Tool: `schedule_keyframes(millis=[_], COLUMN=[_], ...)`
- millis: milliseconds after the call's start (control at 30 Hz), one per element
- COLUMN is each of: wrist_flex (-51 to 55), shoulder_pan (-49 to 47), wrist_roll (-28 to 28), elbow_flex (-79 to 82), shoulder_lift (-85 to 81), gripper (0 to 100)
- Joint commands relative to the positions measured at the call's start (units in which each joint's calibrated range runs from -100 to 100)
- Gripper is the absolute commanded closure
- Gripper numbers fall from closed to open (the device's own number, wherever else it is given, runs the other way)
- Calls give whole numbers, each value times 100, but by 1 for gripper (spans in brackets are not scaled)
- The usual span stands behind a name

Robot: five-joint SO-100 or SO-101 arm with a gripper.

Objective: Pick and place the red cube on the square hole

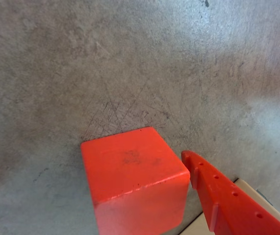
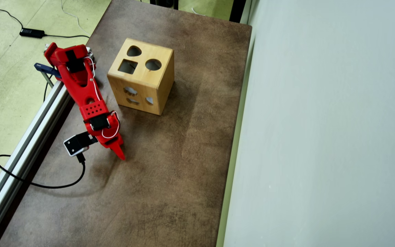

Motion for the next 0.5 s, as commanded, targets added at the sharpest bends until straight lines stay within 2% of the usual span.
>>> schedule_keyframes(millis=[0,467], wrist_flex=[-10,-2], shoulder_pan=[-136,-292], wrist_roll=[-39,-54], elbow_flex=[-94,-94], shoulder_lift=[-62,-122], gripper=[46,46])
